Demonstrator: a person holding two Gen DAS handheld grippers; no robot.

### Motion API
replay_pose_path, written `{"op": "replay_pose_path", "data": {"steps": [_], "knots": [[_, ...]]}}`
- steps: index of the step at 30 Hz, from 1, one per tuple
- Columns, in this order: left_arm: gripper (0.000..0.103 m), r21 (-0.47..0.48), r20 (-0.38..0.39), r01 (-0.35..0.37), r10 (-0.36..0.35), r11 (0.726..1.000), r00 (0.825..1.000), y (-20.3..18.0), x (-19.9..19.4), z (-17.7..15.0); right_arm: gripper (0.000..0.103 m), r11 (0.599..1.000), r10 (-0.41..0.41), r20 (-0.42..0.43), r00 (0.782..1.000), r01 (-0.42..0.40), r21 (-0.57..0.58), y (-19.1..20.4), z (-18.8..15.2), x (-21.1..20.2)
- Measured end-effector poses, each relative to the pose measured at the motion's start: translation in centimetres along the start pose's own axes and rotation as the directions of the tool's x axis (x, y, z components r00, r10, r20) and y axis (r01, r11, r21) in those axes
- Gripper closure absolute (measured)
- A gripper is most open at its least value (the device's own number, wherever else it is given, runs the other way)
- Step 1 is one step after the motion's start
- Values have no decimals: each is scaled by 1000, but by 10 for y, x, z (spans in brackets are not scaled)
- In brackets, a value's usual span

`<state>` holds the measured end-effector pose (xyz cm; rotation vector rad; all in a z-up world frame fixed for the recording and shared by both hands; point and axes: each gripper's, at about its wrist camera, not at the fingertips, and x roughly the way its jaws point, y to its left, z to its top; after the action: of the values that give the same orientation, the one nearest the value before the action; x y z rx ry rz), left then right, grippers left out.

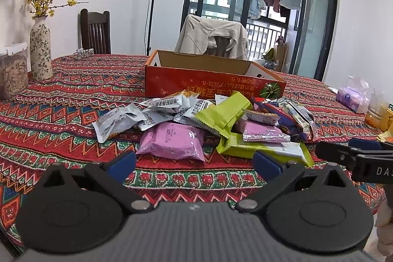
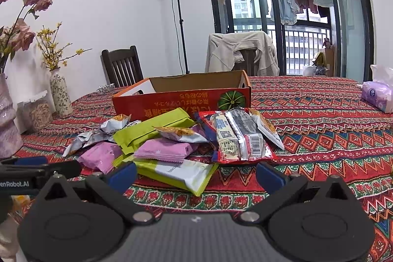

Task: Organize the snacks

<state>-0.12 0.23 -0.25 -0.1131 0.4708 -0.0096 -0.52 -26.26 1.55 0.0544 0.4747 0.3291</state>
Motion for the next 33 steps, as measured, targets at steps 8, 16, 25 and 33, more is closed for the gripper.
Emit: {"op": "replay_pose_path", "data": {"steps": [8,16,25,33], "knots": [[0,-3,5,0,0,1000,1000,0,-1,-1,0,1000,1,0,1000,-1,0,0,0,0],[0,-2,7,2,-2,1000,1000,1,-2,0,0,1000,1,1,1000,-1,1,0,0,0],[0,2,14,0,0,1000,1000,0,-3,0,0,1000,2,1,1000,-2,1,0,0,0],[0,1,14,0,0,1000,1000,0,-3,0,0,1000,1,0,1000,-1,1,0,0,0]]}}
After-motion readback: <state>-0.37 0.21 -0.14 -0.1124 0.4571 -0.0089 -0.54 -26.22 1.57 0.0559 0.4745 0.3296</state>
